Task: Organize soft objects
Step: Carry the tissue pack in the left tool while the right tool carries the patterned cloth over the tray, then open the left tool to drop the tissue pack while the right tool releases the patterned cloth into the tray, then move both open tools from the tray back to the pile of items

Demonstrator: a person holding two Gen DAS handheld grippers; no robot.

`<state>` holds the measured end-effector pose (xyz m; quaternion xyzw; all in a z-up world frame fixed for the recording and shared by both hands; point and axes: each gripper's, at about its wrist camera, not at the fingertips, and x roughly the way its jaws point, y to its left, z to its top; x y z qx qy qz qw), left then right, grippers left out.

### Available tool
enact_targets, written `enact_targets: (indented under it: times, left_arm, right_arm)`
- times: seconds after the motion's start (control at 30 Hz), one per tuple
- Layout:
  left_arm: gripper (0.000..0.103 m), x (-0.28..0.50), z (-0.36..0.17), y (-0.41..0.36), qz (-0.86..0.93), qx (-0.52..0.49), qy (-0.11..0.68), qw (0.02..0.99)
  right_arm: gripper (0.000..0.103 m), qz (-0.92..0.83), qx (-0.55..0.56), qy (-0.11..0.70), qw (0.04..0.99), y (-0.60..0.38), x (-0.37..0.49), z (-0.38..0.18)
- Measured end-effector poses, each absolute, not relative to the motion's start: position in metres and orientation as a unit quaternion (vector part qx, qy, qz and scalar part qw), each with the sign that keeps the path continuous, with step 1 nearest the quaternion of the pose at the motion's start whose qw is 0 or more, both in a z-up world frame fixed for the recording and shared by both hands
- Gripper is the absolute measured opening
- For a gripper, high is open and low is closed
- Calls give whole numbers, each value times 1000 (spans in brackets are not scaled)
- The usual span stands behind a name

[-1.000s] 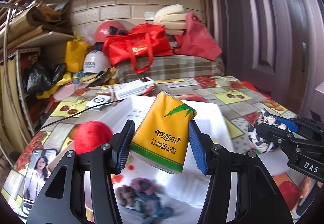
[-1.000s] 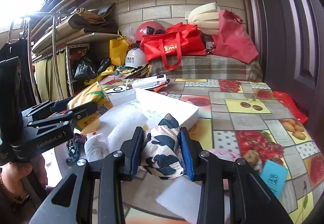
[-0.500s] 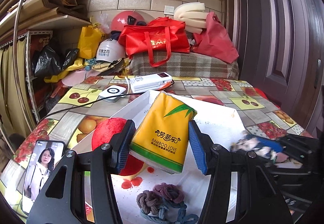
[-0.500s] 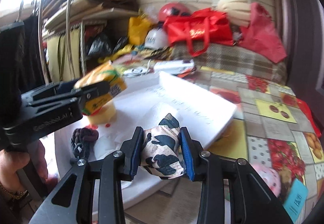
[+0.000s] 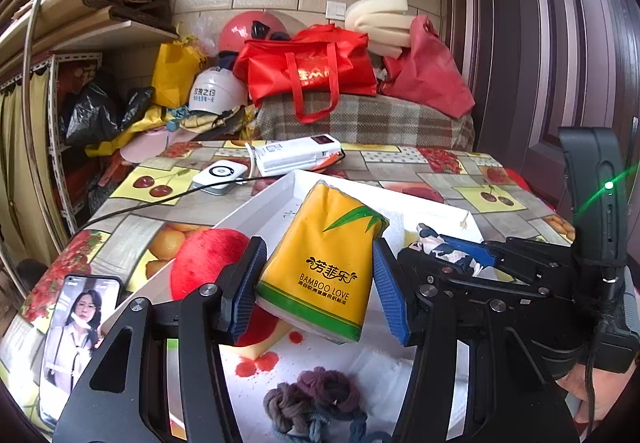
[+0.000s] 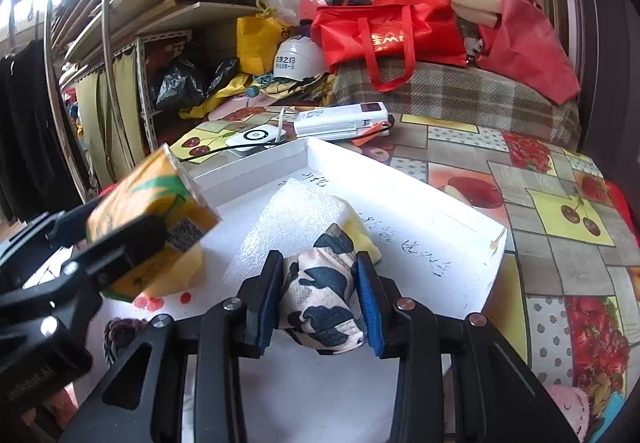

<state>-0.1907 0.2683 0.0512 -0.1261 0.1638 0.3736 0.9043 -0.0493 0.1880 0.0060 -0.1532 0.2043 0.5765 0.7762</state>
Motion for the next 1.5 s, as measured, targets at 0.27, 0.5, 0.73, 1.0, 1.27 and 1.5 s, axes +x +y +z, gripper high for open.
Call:
enact_targets:
  times: [0.27,0.5,0.73,1.0,1.27,1.5]
  left_arm:
    - [58,-185,50,275,377,-133,172,900]
    - [100,-203,48,285,406,-173,141,886]
    - [103,-200,51,277,404,-149,138,892]
    - [103,-199,52,269,403,-128,133,896]
    - [103,-206,54,265,411,-129,109,896]
    - [103,-218,54,267,412,-147,91,895]
  right_arm:
    - [38,574,-144,188,784,182,-52,9]
    - [90,551,-113,210,800,179,-34,10]
    - [103,554,-137,167,804,177,-54,14]
    - [103,556,-160,121,807,177,-69,16]
    - [103,549,-128,109,819,167,-67,20]
    - [103,541,-95,90,831,147,-69,22]
